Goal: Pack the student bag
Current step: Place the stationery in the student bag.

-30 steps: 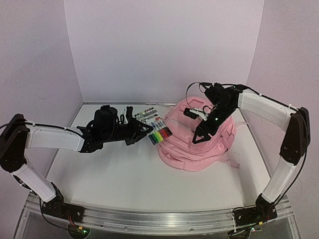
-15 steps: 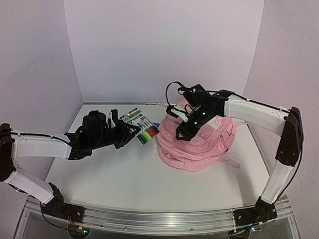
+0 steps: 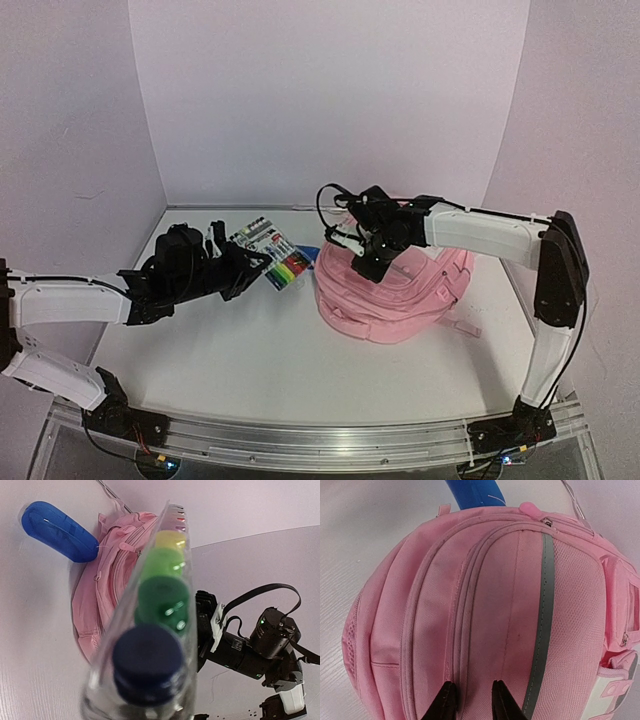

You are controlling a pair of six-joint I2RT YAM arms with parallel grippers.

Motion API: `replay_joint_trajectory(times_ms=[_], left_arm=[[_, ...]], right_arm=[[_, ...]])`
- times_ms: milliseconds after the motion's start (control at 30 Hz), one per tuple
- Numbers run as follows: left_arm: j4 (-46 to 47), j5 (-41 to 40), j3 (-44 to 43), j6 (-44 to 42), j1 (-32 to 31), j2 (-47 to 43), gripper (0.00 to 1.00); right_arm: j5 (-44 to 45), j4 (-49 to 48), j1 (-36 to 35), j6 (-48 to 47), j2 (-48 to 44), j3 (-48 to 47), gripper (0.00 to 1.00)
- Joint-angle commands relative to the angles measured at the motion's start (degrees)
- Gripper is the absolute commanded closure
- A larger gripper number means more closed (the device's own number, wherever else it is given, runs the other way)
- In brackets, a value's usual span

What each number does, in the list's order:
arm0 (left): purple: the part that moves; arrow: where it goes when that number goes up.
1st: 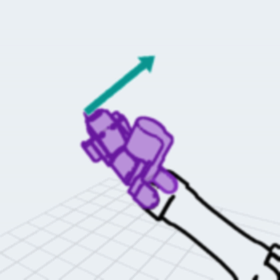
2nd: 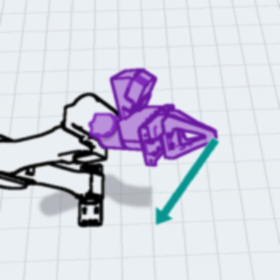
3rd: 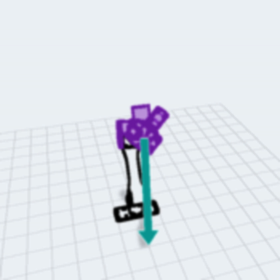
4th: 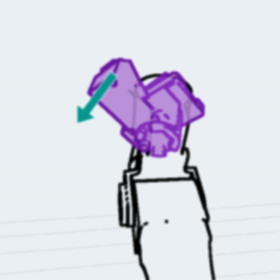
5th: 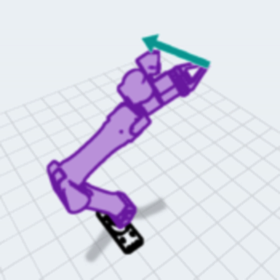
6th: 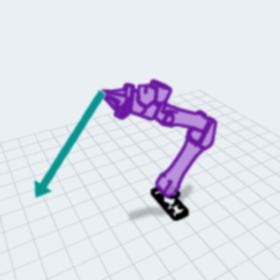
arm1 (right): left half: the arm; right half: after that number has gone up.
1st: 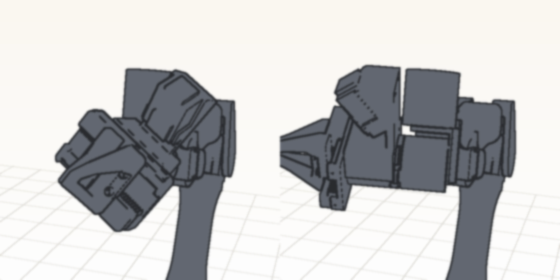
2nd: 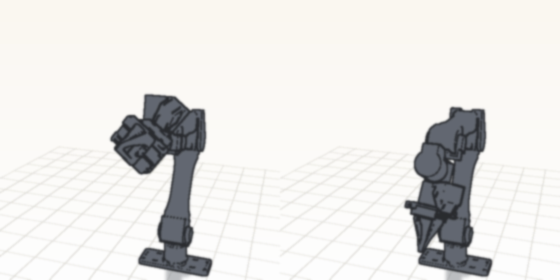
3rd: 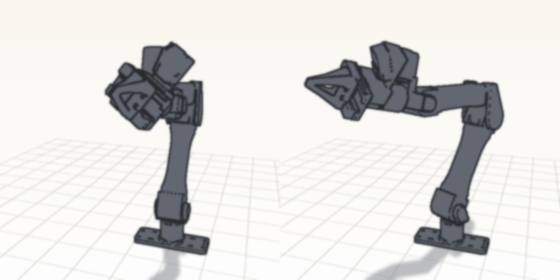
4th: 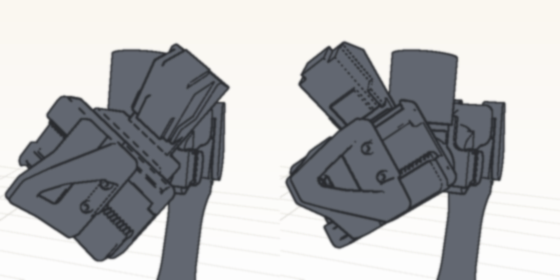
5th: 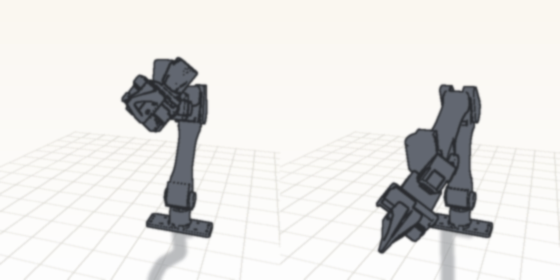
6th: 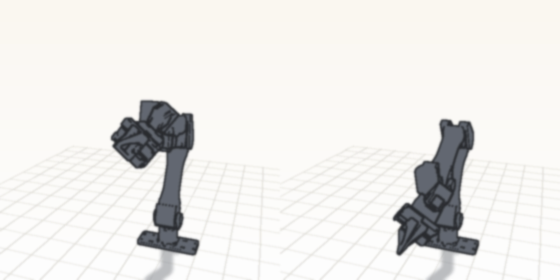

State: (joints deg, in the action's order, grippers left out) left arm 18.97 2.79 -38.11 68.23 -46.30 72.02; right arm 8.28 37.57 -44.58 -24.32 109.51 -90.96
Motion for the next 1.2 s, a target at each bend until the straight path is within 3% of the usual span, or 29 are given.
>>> replay_joint_trajectory(times_ms=[0, 100, 467, 700, 967, 1167], left_arm=[[1.14, -0.08, 0.03, 0.42, 0.07, -2.19, 1.00], [0.82, 0.82, -0.17, 0.24, 0.07, -1.83, 1.00], [8.53, 12.35, -5.91, -0.37, -0.11, 10.37, 1.00], [17.51, 20.06, -15.27, 0.88, -0.13, 22.91, 1.00], [27.62, 31.06, -25.70, 9.70, -0.01, 38.43, 1.00], [32.71, 31.50, -25.09, 14.52, 0.25, 41.93, 1.00]], right_arm=[[5.06, -1.72, 0.54, -1.31, -1.20, -3.90, 0.90], [3.85, -0.83, 0.54, -0.91, -2.14, -5.74, 1.00], [-5.02, 5.47, 1.12, 4.23, -1.74, -16.43, 1.00], [-11.46, 7.54, 3.33, 8.56, -0.28, -20.62, 1.00], [-17.50, 7.52, 4.72, 12.24, -0.53, -22.26, 1.00], [-19.21, 7.42, 4.76, 14.53, -0.62, -23.94, 1.00]])
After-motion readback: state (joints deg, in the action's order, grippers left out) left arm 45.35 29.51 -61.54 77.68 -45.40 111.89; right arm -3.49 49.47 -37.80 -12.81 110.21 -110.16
